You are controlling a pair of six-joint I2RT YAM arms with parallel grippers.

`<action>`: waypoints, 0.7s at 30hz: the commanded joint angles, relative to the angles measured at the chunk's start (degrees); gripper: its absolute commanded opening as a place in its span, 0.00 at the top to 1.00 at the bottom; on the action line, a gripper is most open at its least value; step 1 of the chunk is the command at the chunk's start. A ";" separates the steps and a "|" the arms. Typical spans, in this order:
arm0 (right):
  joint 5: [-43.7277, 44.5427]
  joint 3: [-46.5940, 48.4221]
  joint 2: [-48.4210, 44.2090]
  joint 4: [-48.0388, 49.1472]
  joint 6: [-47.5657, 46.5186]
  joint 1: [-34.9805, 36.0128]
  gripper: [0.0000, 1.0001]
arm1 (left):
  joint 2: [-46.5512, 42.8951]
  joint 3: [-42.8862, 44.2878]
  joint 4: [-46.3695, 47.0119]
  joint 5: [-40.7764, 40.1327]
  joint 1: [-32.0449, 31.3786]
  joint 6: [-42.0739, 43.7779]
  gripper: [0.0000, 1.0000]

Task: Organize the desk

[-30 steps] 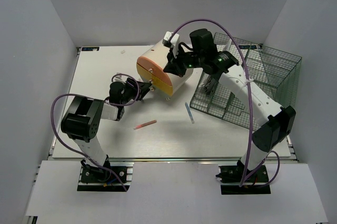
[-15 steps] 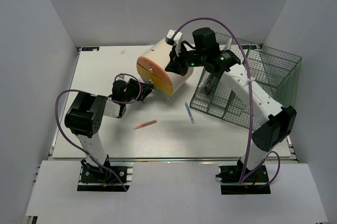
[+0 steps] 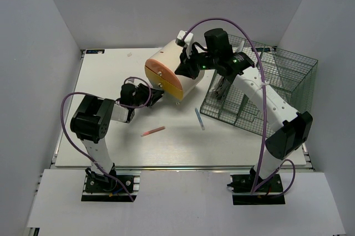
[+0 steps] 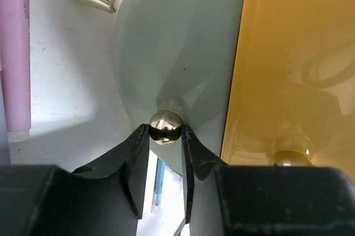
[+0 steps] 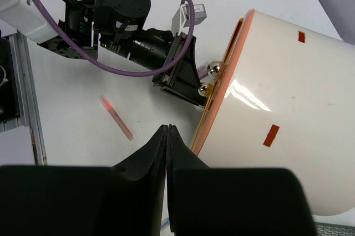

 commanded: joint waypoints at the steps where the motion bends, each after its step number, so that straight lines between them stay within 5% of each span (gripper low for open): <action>1: -1.30 1.06 -1.22 1.98 0.40 -0.35 0.95 | -0.84 0.47 -0.02 0.13 -0.42 0.70 0.74; 21: -2.27 0.09 -1.31 2.06 0.41 -0.62 0.94 | -12.27 -7.18 -8.81 -3.56 0.73 6.41 0.82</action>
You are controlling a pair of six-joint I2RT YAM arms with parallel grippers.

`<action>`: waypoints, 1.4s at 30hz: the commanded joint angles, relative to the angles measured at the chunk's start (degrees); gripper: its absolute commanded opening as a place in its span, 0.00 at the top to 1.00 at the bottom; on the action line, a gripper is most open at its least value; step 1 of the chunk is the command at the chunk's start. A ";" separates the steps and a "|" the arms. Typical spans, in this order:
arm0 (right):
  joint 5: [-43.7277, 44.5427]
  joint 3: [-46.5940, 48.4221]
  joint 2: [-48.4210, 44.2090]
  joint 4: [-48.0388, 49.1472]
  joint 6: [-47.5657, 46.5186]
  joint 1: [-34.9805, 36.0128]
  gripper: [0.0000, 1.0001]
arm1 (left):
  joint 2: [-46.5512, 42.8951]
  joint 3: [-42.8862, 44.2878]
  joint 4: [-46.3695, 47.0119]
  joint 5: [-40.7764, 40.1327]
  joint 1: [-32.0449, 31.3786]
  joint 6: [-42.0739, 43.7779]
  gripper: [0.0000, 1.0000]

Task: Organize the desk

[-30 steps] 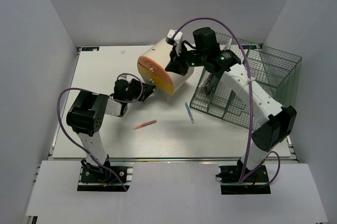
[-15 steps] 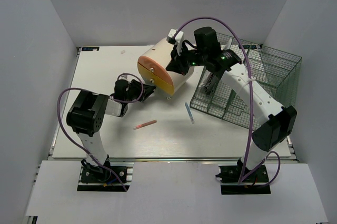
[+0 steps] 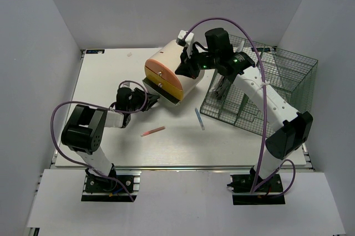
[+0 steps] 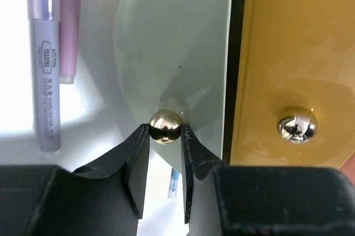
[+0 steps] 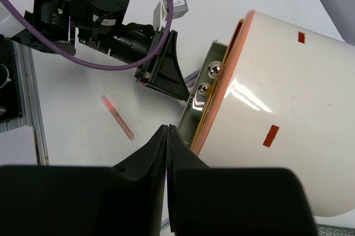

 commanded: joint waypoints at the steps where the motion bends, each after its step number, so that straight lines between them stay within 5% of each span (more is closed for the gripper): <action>1: -1.35 -0.17 -1.31 2.06 0.38 -0.33 0.94 | -3.05 -1.24 -2.76 -0.46 0.09 2.24 0.82; 19: -1.44 -1.23 -1.66 1.98 0.21 -0.24 0.91 | -6.92 -2.12 -8.39 -2.30 0.09 5.22 0.80; 25: -1.61 -1.40 -1.75 1.71 -0.14 -0.16 0.85 | -6.13 0.61 -10.84 -1.51 0.09 6.63 0.47; 29: -1.44 -1.84 -2.19 1.71 -0.50 -0.24 0.83 | -7.61 1.66 -14.09 -1.68 0.09 8.47 0.36; 36: -1.35 -2.81 -2.63 1.71 -1.02 -0.16 0.83 | -14.28 3.07 -23.15 -4.66 0.09 13.31 0.35; 42: -1.79 -3.07 -2.54 1.62 -1.46 -0.15 0.83 | -20.45 2.54 -30.97 -9.15 0.09 16.91 0.48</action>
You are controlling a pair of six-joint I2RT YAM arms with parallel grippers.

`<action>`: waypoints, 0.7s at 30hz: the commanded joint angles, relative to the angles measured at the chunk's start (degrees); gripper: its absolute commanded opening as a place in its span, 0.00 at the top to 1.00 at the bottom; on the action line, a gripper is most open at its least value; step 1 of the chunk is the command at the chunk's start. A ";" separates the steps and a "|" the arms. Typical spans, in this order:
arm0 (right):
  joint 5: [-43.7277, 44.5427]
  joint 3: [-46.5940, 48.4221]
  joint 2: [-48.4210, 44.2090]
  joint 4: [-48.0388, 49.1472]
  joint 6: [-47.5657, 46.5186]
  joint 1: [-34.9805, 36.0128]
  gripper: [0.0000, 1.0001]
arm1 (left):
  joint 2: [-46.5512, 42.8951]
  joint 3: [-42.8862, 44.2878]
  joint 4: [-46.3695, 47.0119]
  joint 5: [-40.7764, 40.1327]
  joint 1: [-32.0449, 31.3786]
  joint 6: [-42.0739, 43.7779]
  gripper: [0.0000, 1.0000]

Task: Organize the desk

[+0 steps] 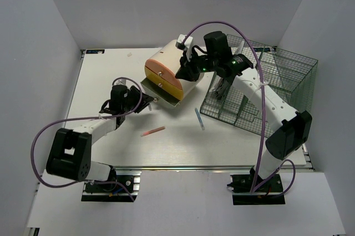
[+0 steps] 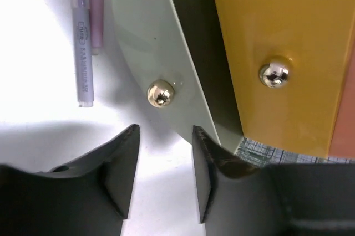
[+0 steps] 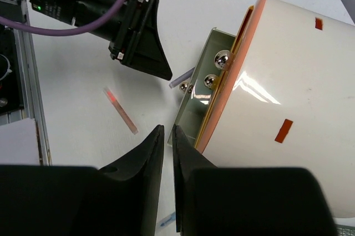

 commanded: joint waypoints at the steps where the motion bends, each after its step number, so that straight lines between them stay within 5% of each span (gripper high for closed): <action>1: -1.15 -0.32 -2.34 1.30 -1.18 -0.13 0.83 | -4.73 1.25 -7.19 -4.93 0.00 4.43 0.51; 5: -1.07 -1.80 -2.78 1.21 -2.32 -0.13 0.83 | -5.54 1.95 -15.26 -8.72 0.00 10.04 0.85; 9: -0.89 -3.48 -3.66 1.82 -2.41 -0.05 0.83 | -5.63 1.87 -16.78 -11.09 0.00 14.45 0.90; 14: -1.07 -3.75 -3.84 1.91 -2.24 -0.05 0.84 | -2.83 2.31 -14.50 -15.21 -0.61 17.71 0.77; 18: -0.89 -3.83 -4.10 2.00 -2.32 -0.05 0.84 | 0.96 4.41 -13.01 -16.20 -1.14 18.50 0.54; 21: -0.63 -4.18 -4.36 1.91 -2.41 -0.13 0.84 | 3.42 6.35 -12.13 -16.37 -1.14 19.38 0.50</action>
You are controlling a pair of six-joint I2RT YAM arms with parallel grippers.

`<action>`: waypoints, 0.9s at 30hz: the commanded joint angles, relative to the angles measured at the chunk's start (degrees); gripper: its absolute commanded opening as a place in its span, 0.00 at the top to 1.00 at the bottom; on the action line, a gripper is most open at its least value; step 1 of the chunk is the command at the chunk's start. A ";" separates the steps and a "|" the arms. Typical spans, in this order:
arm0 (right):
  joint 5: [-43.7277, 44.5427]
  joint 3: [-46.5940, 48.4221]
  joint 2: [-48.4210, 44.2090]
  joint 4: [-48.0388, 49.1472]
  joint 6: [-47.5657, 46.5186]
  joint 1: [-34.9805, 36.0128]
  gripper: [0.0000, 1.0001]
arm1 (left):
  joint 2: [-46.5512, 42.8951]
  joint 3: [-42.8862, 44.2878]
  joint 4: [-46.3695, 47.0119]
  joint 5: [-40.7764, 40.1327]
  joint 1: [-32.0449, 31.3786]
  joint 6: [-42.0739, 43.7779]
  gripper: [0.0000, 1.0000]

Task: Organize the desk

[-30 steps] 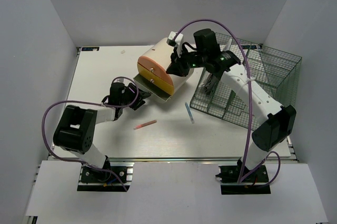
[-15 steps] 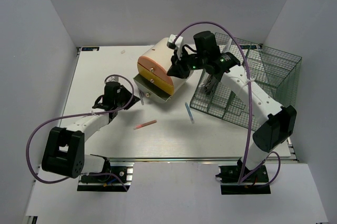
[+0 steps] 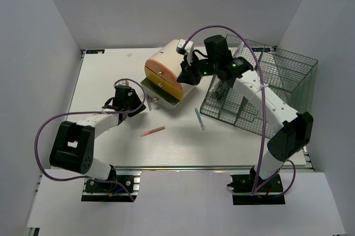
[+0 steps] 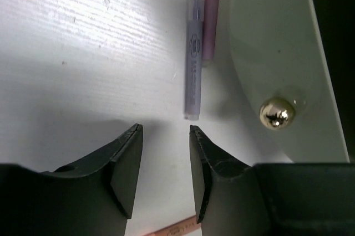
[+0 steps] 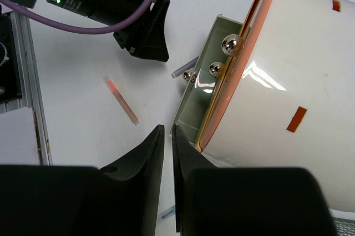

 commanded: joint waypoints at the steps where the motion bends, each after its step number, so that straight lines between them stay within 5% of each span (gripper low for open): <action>1: -0.56 -0.49 -2.96 2.04 -0.57 -0.13 0.84 | 1.35 3.81 2.15 -1.84 -0.31 2.59 0.50; 27: -0.03 -0.32 -2.88 2.13 -0.40 -0.40 0.83 | 10.76 9.88 0.22 -9.39 -6.37 4.79 0.49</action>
